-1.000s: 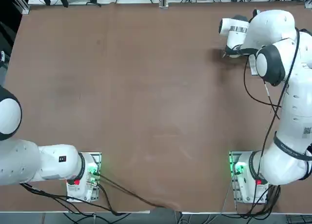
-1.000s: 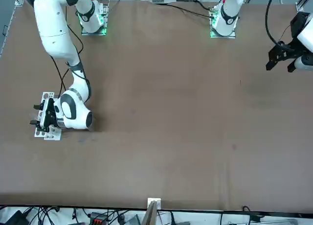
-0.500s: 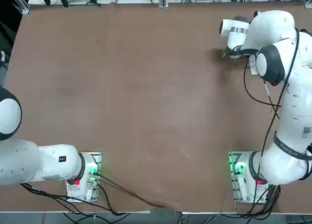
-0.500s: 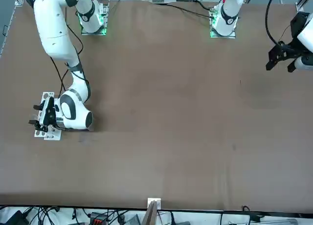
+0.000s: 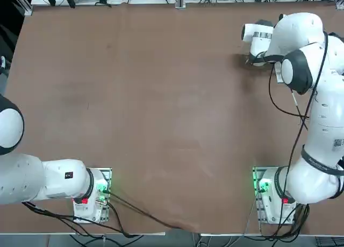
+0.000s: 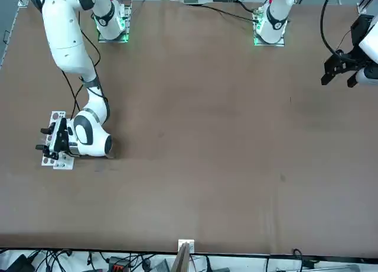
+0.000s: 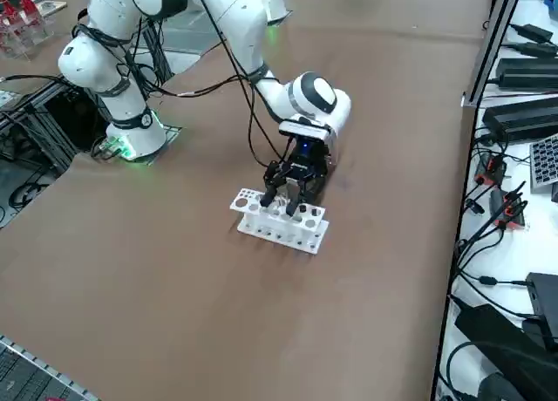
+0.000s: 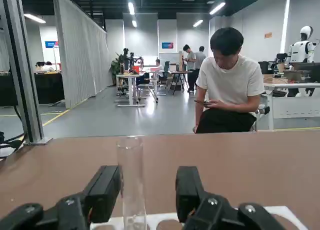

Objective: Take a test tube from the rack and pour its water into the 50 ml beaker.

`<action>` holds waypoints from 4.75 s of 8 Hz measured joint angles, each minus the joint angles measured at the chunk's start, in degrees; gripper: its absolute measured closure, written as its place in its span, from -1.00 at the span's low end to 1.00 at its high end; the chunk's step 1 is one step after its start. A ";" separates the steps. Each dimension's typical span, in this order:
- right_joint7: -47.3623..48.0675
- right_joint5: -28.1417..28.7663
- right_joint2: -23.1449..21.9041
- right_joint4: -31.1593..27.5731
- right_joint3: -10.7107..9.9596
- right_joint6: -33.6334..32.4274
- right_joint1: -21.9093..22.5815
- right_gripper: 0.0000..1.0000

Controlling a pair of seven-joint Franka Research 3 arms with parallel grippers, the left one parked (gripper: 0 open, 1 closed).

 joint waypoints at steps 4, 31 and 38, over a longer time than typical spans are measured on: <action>0.04 -0.84 0.41 0.00 0.00 -0.11 -0.01 -0.01; -25.65 16.45 -18.35 7.90 0.78 -4.41 5.03 0.59; -37.50 48.52 -17.20 15.31 1.48 1.41 8.04 0.59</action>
